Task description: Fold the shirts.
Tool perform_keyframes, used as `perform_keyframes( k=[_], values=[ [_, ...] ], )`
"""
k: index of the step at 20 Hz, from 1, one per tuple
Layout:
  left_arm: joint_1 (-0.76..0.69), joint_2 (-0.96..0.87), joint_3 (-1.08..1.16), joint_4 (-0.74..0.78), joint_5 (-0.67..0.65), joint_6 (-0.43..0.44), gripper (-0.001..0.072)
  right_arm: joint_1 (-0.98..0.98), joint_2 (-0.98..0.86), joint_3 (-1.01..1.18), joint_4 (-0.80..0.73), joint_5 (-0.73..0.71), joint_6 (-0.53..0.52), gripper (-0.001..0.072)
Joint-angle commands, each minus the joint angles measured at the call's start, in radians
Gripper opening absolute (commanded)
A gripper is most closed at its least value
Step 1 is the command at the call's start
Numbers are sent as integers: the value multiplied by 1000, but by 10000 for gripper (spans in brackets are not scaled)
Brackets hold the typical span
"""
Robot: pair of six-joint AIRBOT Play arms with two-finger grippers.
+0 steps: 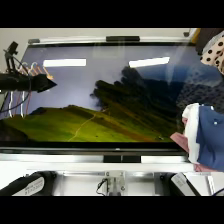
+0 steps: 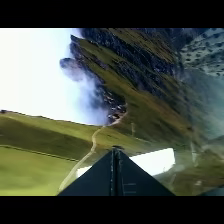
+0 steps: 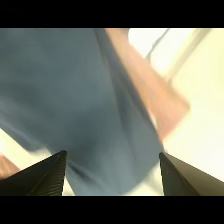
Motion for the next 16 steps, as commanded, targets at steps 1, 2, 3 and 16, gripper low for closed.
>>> perform_keyframes(
  k=[1,2,3,16],
  values=[
    [-61,-31,92,244,-19,-51,30,209,2,183,101,-280,-34,620],
    [-114,-61,151,426,-43,-138,31,344,-1,217,95,-361,-19,617],
    [-182,-103,216,628,-96,-221,31,506,-17,241,68,-414,26,617],
    [-374,-66,-44,728,-127,-480,672,1135,-353,257,122,10,284,617]
  ],
)
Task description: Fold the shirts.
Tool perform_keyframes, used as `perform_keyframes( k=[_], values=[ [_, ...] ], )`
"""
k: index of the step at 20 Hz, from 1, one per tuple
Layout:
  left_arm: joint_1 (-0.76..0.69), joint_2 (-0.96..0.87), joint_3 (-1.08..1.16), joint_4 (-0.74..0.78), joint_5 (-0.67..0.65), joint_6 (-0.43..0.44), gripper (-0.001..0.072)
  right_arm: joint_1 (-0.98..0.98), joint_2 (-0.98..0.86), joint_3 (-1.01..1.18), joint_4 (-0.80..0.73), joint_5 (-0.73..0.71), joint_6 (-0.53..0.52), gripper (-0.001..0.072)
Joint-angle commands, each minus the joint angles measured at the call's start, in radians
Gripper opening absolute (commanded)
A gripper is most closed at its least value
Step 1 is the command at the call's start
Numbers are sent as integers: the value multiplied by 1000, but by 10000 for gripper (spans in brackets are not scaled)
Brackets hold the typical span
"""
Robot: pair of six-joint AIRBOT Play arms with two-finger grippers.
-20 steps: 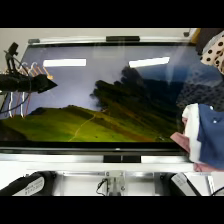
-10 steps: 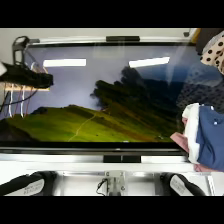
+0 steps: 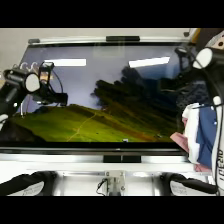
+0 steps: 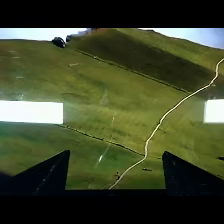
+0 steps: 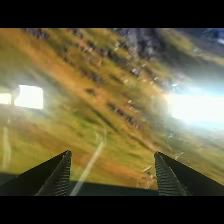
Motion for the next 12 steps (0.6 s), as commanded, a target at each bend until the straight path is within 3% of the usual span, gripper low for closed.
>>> perform_keyframes(
  k=[1,12],
  values=[
    [-9,34,-47,3,42,-36,672,73,-11,2,-19,14,21,617],
    [-10,27,-47,3,75,-36,672,77,-11,2,-1,14,21,617]
  ],
)
